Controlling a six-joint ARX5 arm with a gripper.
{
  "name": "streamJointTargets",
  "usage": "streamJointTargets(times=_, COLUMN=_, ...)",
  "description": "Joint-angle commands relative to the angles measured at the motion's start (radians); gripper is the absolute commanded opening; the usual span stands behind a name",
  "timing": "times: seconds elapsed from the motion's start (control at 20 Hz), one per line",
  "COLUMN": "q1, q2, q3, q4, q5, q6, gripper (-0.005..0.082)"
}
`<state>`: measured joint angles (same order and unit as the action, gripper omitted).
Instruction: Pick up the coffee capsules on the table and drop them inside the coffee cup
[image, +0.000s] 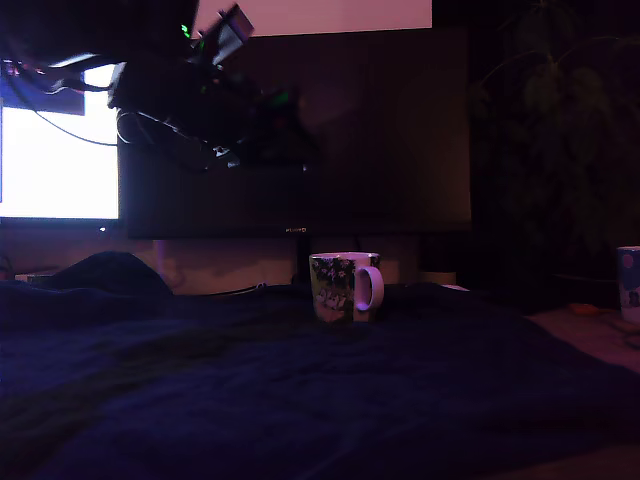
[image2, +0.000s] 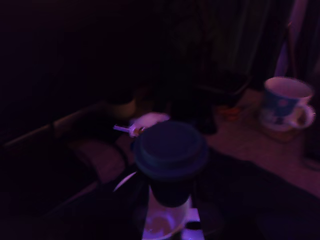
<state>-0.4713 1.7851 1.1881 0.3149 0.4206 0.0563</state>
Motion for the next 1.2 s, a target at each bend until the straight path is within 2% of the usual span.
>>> streamJointTargets(times=0.0, q1=-0.007, q2=0.032, q3=0.032, q4=-0.029, q5=-0.003, q6=0.005, gripper=0.0193)
streamJointTargets(times=0.5, q1=-0.026, q2=0.21, q3=0.323, q4=-0.328, q5=-0.005, q6=0.031, gripper=0.0193)
streamJointTargets(times=0.75, q1=-0.035, q2=0.313, q3=0.477, q4=-0.493, q5=-0.027, q6=0.059, gripper=0.0193)
streamJointTargets(times=0.9, q1=-0.038, q2=0.348, q3=0.505, q4=-0.542, q5=-0.043, q6=0.079, gripper=0.0193)
streamJointTargets(times=1.15, q1=-0.038, q2=0.354, q3=0.505, q4=-0.578, q5=-0.049, q6=0.083, gripper=0.0193)
